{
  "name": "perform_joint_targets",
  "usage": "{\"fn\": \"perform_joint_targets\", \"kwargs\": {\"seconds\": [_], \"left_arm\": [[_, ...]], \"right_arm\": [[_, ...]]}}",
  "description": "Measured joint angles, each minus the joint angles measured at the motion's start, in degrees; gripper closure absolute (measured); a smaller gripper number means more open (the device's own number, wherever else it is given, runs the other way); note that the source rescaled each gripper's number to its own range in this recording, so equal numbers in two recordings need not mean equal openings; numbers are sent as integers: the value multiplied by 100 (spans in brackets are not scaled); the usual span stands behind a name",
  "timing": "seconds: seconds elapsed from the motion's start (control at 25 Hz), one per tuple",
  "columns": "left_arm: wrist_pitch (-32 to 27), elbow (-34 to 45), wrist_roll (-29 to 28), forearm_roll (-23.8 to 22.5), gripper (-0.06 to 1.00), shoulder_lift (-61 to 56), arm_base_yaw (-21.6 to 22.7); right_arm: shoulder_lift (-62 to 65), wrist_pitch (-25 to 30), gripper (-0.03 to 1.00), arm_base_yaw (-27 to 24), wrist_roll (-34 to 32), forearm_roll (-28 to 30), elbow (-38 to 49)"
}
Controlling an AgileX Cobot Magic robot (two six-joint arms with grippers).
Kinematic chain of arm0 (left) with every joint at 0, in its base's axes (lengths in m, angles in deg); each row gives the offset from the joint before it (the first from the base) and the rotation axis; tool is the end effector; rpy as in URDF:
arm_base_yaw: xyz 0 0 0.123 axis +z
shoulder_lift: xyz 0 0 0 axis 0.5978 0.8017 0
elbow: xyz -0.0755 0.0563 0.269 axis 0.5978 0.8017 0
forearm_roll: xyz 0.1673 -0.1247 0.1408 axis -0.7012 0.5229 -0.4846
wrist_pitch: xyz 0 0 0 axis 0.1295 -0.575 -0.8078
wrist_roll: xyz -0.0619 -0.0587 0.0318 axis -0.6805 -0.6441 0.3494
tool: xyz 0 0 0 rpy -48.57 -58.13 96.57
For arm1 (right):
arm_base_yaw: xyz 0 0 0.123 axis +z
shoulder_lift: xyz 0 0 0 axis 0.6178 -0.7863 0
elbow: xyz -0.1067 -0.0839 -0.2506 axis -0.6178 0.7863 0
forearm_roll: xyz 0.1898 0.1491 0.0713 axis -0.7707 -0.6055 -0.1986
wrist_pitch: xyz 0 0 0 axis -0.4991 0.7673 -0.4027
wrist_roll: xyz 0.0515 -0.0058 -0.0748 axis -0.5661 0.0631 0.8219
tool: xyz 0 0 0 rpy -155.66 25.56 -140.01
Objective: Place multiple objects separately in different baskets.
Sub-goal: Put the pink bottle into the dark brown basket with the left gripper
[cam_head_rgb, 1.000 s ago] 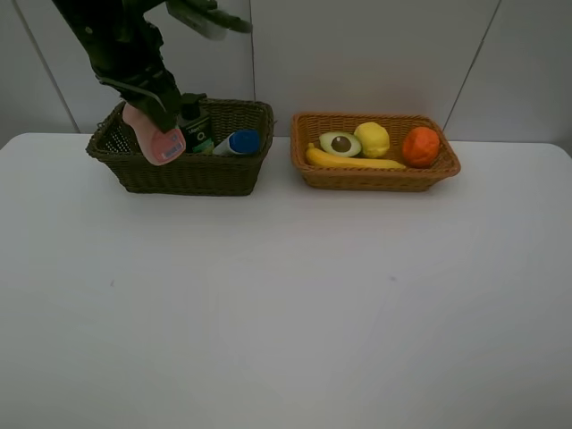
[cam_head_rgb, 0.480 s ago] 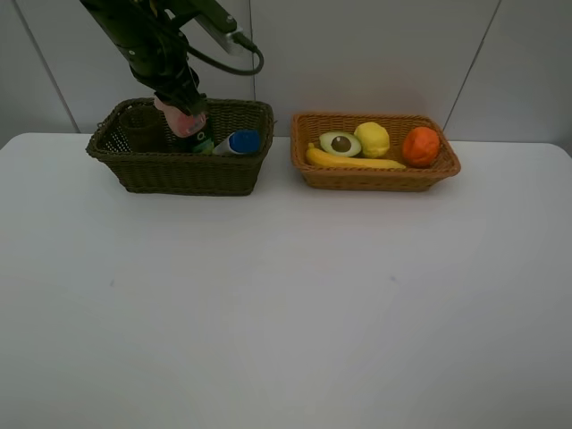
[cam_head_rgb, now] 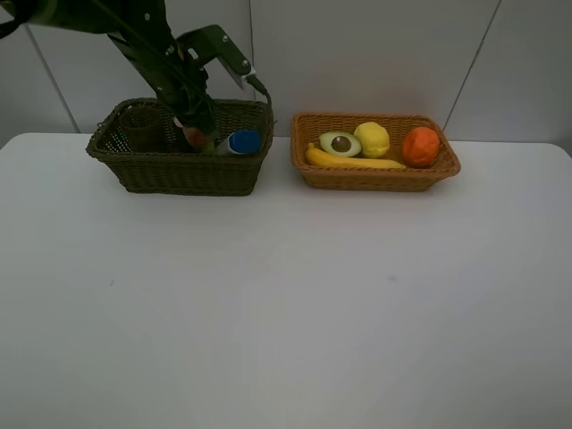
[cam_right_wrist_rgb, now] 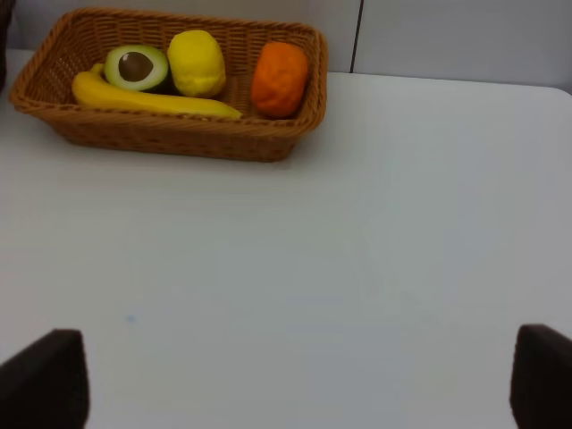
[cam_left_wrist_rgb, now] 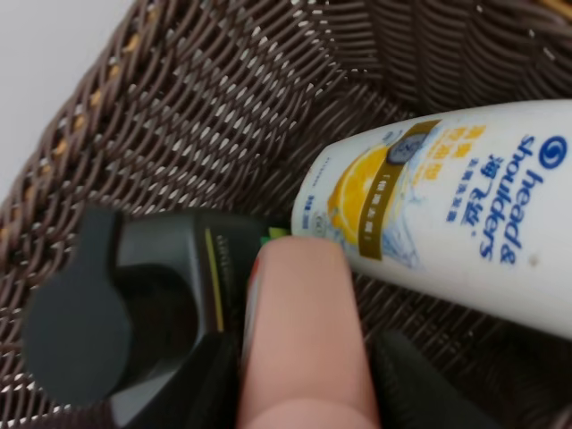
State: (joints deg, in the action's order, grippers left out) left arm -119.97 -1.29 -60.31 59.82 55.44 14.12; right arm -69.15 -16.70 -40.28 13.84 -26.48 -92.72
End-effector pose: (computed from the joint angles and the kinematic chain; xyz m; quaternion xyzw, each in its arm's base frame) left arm 0.4220 -0.1687 0.1907 0.4206 0.8598 0.0537 0.2844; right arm -0.0070 0.0032 0.2845 -0.0557 0.8400 -0.0358 0.5386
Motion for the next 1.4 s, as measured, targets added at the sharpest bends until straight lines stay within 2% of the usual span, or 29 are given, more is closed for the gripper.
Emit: {"fn": "perform_joint_targets", "kwargs": {"seconds": [0.48,1.4], "left_arm": [[128,0,0,-484,52,441,122],[295,0,0,-485,52,588,172]], "right_arm": [[0,0,-3,0,0,0,0],[0,0,-3,0,0,0,0]]}}
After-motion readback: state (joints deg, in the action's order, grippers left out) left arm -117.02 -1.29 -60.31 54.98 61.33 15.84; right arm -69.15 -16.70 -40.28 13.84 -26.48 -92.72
